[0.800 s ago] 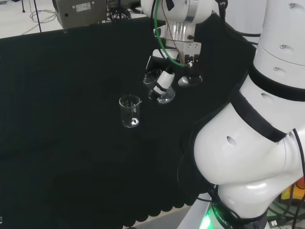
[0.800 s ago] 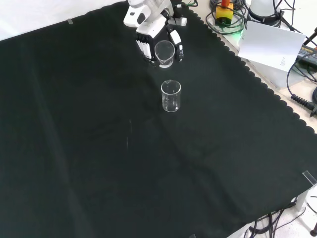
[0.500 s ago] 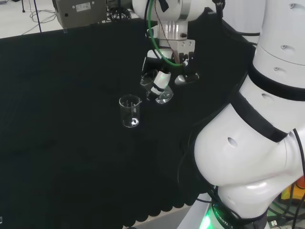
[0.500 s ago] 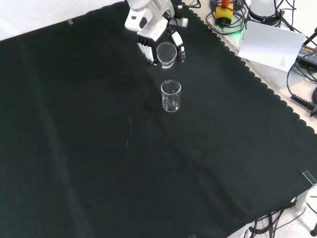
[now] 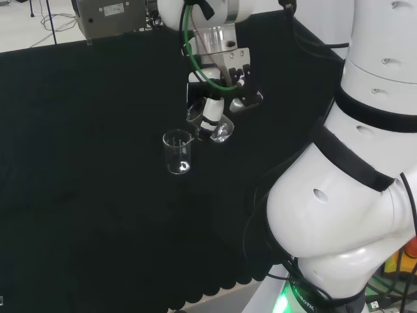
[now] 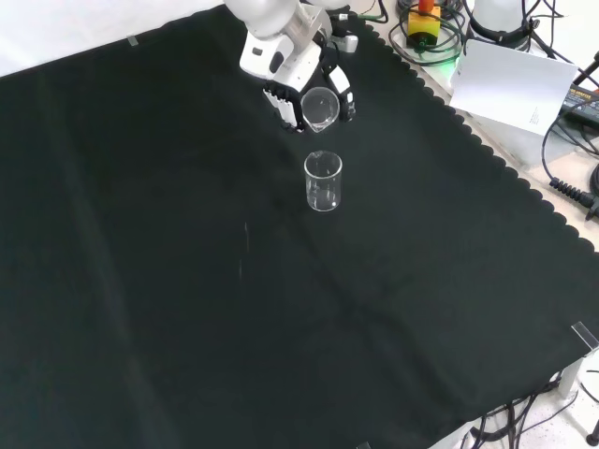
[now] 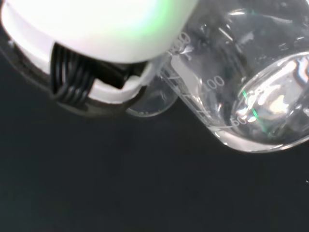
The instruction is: Pour the water from the handheld beaker into the one on the table.
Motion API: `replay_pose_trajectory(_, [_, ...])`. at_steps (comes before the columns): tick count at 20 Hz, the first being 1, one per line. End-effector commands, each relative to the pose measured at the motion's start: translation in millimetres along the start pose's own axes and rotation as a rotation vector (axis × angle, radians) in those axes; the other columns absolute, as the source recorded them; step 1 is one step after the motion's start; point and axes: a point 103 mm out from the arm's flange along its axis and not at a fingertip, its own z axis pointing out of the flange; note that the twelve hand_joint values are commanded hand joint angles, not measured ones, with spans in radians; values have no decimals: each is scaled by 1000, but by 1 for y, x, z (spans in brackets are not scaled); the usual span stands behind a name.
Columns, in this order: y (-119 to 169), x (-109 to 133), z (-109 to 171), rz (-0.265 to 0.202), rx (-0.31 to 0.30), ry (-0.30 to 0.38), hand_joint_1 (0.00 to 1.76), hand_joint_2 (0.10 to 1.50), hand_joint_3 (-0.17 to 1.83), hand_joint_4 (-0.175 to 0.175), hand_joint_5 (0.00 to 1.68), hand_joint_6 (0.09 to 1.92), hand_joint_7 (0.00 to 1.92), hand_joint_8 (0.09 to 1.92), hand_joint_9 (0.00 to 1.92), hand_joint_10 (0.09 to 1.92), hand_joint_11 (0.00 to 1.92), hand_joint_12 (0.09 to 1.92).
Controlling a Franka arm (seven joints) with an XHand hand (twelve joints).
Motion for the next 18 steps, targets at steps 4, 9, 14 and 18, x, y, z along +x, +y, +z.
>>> replay_pose_trajectory(4, [7,14,-3,25,146,-142,1448,507,770,-175,1413,379,1411,483,1691,87,1458,576])
replay_pose_trajectory(9, [10,19,-3,33,190,-179,1443,545,706,-175,1440,333,1382,476,1670,87,1464,565])
replay_pose_trajectory(14, [11,23,-4,45,226,-218,1443,547,703,-175,1443,327,1380,476,1670,87,1465,564])
replay_pose_trajectory(18, [12,25,-4,55,253,-237,1443,546,704,-175,1444,325,1381,472,1671,87,1467,564])
